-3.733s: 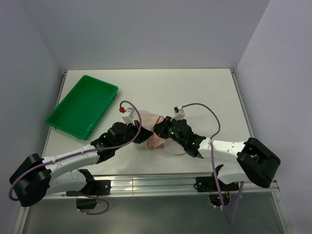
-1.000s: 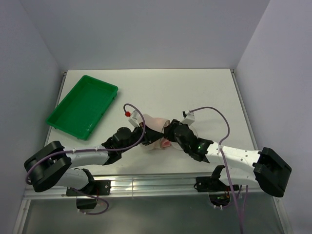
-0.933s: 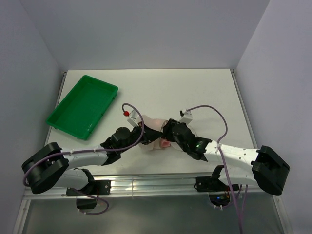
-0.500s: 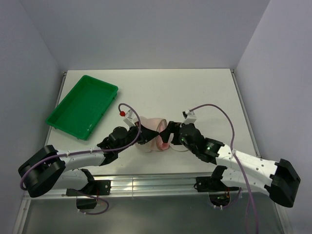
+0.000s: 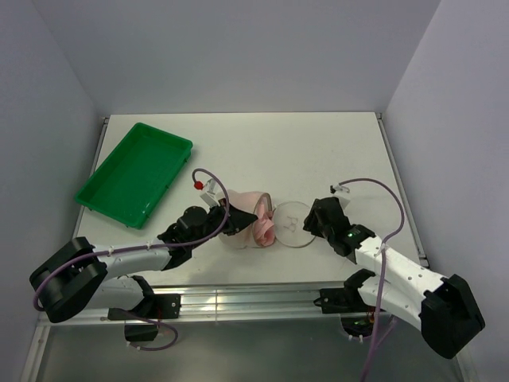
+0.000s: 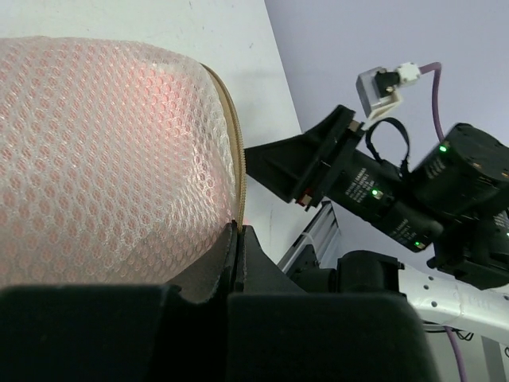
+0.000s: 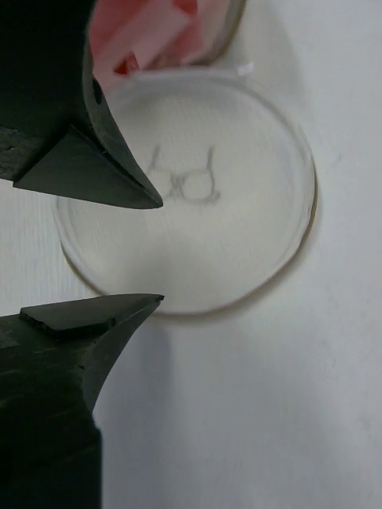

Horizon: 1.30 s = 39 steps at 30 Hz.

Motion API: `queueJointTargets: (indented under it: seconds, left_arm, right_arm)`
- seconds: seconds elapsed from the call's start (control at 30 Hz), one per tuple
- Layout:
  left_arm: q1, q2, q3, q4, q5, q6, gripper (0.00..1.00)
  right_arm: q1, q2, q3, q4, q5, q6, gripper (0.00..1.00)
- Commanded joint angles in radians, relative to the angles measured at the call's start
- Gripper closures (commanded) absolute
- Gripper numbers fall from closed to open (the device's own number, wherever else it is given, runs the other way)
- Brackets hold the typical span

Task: Place the bra in the laundry bag and zip it closed

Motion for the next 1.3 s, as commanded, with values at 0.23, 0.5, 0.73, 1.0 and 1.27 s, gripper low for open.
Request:
queueJointTargets:
  seconds: [0.23, 0.5, 0.73, 1.0, 1.27]
  left_arm:
    - [0.004, -0.030, 0.017, -0.032, 0.008, 0.065, 1.00]
    - [0.012, -0.036, 0.018, -0.052, -0.022, 0.099, 1.00]
    - [0.016, -0.035, 0.031, -0.052, -0.004, 0.114, 1.00]
    - [0.018, -0.062, 0.038, -0.076, -0.010, 0.129, 1.00]
    - [0.022, -0.168, 0.069, -0.183, -0.025, 0.149, 1.00]
  right_arm:
    - [-0.137, 0.039, -0.022, -0.012, -0.012, 0.023, 0.42]
    - [-0.154, 0.201, 0.010, 0.008, -0.099, 0.025, 0.54]
    - [-0.158, 0.267, 0.023, 0.031, -0.145, 0.028, 0.63]
    - [-0.158, 0.156, -0.010, 0.083, -0.134, 0.031, 1.00]
    - [-0.086, -0.309, 0.140, -0.097, -0.070, -0.028, 1.00]
